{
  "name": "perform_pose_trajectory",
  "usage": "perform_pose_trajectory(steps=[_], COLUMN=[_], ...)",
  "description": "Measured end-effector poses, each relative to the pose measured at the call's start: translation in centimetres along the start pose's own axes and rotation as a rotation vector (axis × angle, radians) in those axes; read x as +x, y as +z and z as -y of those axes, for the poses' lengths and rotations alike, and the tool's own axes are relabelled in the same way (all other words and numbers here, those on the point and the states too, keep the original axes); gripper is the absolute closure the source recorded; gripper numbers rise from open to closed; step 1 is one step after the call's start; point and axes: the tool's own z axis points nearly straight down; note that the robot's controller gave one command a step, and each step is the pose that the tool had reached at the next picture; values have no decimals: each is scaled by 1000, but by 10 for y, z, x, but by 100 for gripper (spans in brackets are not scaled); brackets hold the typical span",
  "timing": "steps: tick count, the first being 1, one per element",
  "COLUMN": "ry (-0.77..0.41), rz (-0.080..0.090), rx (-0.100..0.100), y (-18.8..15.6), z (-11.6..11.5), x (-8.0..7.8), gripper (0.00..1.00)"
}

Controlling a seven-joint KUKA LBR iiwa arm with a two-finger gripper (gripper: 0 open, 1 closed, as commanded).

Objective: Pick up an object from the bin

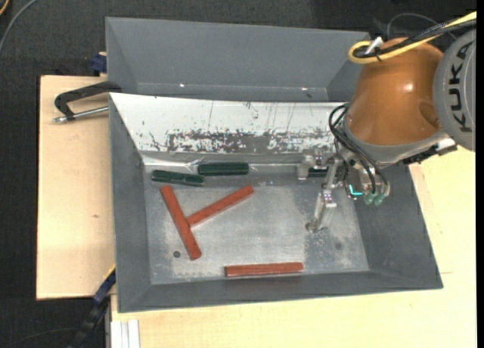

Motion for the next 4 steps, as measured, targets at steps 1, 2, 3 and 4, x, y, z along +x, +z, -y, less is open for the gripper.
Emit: perform_pose_trajectory(steps=[1, 2, 3, 4], ry=[-168, -37, -273, -548], rz=[16, 8, 11, 16], rx=[3, -1, 1, 1], y=[-62, 86, 129, 129], z=[29, 6, -46, -123], x=[27, -74, -75, -75], gripper=[0, 0, 0, 0])
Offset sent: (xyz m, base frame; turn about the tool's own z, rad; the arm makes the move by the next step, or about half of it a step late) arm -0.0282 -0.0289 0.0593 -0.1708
